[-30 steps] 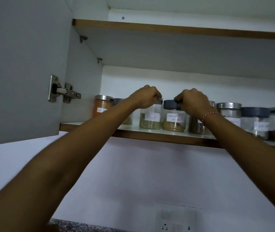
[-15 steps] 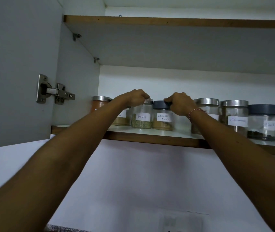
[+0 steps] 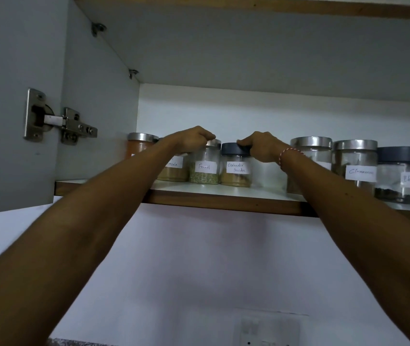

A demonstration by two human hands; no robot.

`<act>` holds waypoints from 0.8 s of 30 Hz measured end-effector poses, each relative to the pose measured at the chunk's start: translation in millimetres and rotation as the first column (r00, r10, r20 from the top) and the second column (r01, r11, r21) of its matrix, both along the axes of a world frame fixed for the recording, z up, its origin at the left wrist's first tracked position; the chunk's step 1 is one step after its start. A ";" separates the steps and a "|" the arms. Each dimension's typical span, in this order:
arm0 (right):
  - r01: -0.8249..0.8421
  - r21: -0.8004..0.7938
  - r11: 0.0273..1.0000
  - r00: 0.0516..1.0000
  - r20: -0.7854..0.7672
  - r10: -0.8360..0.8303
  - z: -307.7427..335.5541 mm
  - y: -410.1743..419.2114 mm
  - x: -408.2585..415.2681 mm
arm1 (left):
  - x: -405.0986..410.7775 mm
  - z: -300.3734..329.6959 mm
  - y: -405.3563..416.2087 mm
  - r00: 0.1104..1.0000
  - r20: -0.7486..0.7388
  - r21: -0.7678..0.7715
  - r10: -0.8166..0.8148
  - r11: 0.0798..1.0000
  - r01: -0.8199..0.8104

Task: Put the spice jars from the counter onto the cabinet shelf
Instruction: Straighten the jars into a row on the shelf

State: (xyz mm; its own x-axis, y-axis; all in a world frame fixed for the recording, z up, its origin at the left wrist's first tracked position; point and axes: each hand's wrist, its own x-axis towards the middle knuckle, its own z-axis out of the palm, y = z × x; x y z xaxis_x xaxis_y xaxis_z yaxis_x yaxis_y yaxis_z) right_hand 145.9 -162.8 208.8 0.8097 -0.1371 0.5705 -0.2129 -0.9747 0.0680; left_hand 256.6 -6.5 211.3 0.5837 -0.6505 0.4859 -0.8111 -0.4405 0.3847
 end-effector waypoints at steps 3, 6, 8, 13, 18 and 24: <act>0.000 0.000 1.000 0.999 -0.032 0.000 -3.0 0.5 -5.6 | -2.8 -7.9 -4.1 0.999 0.031 0.033 0.022 0.999 -0.023; -0.056 0.038 0.998 0.997 -0.049 0.058 -7.0 -3.8 -19.0 | -9.1 -16.4 -8.2 0.996 0.081 0.075 0.023 0.997 -0.029; -0.110 0.074 0.991 0.994 0.016 0.109 -13.8 -10.9 -34.3 | -21.2 -15.2 -9.9 0.992 0.126 -0.009 0.018 1.000 -0.017; -0.297 0.091 0.951 0.841 0.496 0.215 -21.9 -27.8 -80.1 | -77.1 -16.9 -33.2 0.981 0.175 -0.062 -0.083 0.994 0.095; -0.469 0.193 0.862 0.709 0.664 0.237 -18.6 -46.6 -119.8 | -137.6 -20.2 -80.7 0.960 0.231 -0.077 -0.158 0.981 0.180; -0.004 0.145 0.989 0.864 0.498 -0.070 -12.5 -101.1 -155.7 | -171.9 -12.5 -129.7 0.901 0.423 -0.041 -0.094 0.992 0.123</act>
